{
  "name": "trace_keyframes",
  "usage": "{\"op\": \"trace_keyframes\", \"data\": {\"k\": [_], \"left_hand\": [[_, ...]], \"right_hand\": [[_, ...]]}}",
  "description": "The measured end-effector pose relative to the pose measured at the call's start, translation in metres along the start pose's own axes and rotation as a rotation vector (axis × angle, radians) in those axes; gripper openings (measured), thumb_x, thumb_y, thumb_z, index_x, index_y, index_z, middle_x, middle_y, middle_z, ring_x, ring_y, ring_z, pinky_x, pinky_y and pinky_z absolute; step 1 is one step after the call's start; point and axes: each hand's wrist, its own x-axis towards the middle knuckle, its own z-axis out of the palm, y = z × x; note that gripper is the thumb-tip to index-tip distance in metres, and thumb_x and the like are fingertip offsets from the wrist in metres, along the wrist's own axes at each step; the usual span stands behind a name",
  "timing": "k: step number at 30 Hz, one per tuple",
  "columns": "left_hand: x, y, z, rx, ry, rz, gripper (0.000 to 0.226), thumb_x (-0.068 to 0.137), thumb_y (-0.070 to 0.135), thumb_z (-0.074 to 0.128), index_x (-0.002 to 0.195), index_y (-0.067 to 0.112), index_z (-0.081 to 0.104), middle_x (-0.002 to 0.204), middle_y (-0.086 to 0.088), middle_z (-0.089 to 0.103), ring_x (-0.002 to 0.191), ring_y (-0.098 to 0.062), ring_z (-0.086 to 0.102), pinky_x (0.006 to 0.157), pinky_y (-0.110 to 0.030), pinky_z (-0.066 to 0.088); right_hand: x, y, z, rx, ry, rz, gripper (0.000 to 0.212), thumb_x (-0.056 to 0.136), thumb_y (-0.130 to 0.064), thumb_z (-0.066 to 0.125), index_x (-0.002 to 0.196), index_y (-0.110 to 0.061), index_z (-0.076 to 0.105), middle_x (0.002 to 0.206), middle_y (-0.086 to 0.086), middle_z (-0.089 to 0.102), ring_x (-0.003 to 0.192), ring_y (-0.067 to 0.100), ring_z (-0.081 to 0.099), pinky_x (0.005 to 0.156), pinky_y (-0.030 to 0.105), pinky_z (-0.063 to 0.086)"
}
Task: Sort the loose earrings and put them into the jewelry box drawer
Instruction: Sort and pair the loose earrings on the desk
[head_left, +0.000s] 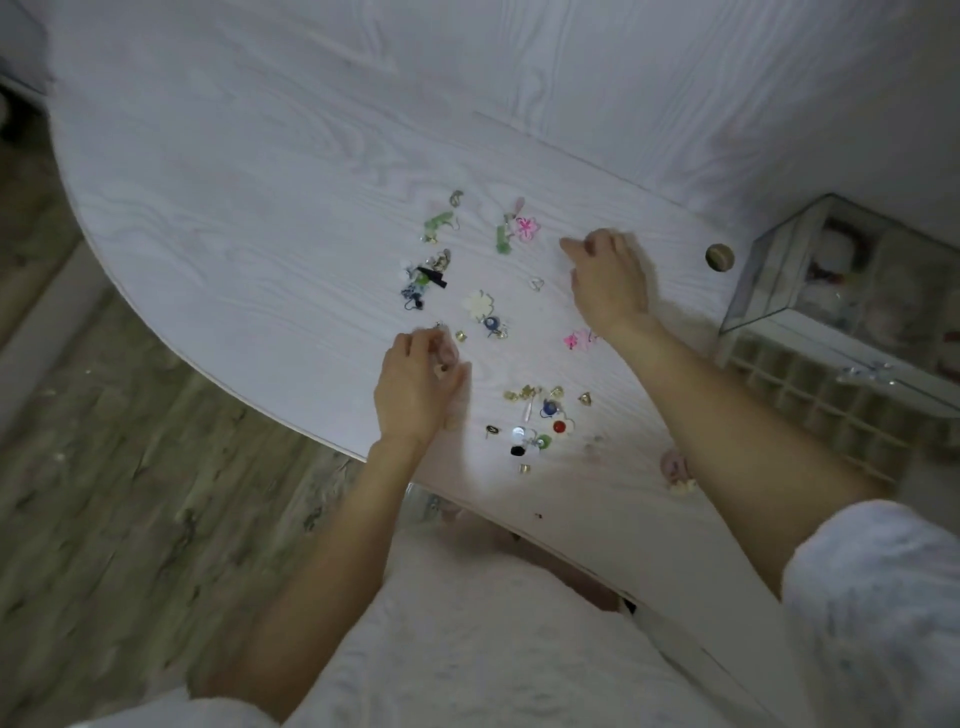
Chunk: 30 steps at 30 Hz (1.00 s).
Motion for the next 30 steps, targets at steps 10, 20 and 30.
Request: {"op": "trace_keyframes", "data": {"k": [10, 20, 30], "left_hand": [[0.007, -0.009, -0.001, -0.026, -0.088, 0.042, 0.032, 0.083, 0.028, 0.067, 0.111, 0.014, 0.058, 0.097, -0.005, 0.06, 0.09, -0.022, 0.055, 0.072, -0.025, 0.039], [0.001, 0.003, -0.013, 0.022, -0.11, 0.111, 0.023, 0.09, 0.015, 0.057, 0.108, 0.003, 0.051, 0.103, -0.016, 0.053, 0.088, -0.031, 0.053, 0.07, -0.031, 0.038], [-0.09, 0.117, 0.052, -0.185, -0.449, 0.518, 0.014, 0.087, 0.022, 0.063, 0.098, 0.018, 0.057, 0.093, 0.005, 0.062, 0.078, -0.01, 0.052, 0.069, -0.024, 0.042]], "right_hand": [[-0.05, -0.022, 0.009, 0.169, -0.027, -0.053, 0.048, 0.082, 0.014, 0.045, 0.123, -0.009, 0.05, 0.117, 0.015, 0.05, 0.099, 0.029, 0.05, 0.074, 0.042, 0.051], [-0.097, -0.017, -0.017, 0.512, 0.154, 0.037, 0.023, 0.09, -0.001, 0.052, 0.109, -0.009, 0.059, 0.105, 0.013, 0.057, 0.085, 0.024, 0.058, 0.073, 0.037, 0.051], [-0.278, 0.065, -0.001, 0.633, 0.227, 0.621, 0.023, 0.087, -0.011, 0.06, 0.109, -0.014, 0.059, 0.088, 0.004, 0.065, 0.072, 0.016, 0.059, 0.066, 0.027, 0.046]]}}
